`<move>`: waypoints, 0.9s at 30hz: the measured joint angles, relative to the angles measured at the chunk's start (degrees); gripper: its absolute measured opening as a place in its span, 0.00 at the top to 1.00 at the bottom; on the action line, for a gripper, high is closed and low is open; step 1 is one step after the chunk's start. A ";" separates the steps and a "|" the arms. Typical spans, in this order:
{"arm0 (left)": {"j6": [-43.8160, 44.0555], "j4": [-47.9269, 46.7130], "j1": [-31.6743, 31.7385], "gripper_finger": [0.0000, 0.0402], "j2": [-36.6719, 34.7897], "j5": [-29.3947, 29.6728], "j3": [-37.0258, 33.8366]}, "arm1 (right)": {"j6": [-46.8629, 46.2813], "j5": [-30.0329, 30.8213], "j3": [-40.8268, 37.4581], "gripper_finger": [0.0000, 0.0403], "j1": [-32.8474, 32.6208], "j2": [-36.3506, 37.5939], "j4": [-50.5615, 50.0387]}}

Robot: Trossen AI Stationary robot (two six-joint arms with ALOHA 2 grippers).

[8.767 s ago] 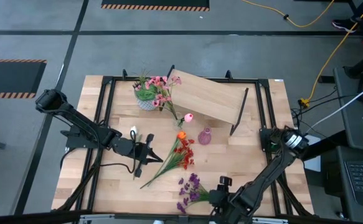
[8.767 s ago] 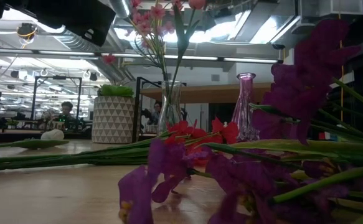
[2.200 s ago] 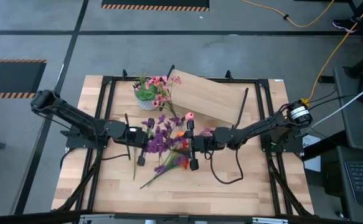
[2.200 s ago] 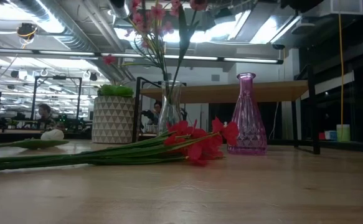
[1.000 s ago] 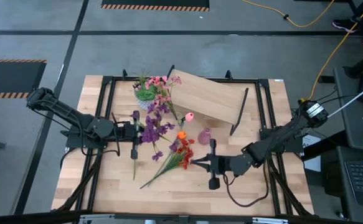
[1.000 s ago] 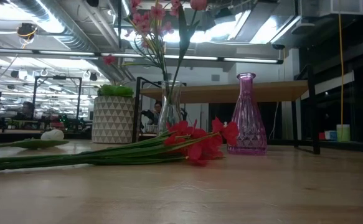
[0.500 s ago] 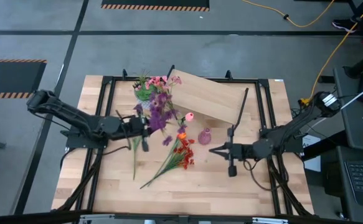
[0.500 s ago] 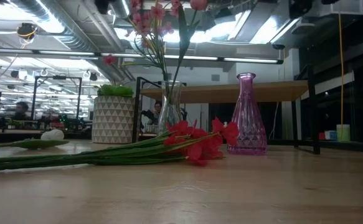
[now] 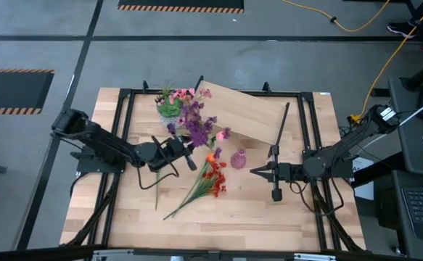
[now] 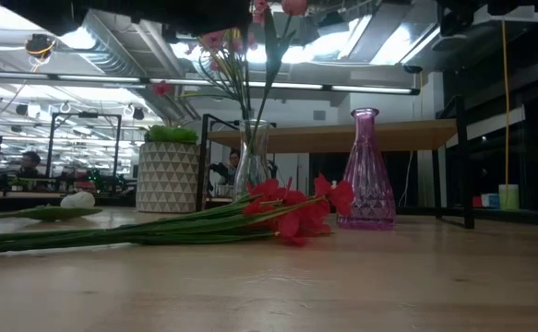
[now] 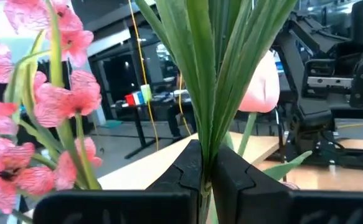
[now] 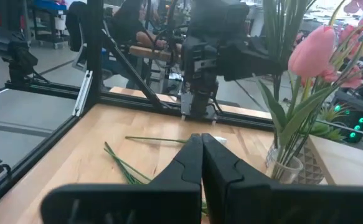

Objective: Pick and place flowers into a vace then onto a shelf
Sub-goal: Put the purple flowers into the transparent vase

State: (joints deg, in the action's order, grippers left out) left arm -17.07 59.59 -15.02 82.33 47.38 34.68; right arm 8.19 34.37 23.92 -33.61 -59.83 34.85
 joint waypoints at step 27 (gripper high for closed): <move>5.37 4.33 4.28 0.97 7.60 2.72 0.07 | 1.15 0.02 0.00 1.00 0.00 -0.07 -0.52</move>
State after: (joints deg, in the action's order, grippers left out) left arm -11.70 63.91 -10.74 89.93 50.10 34.74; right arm 9.34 34.39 23.92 -33.61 -59.90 34.33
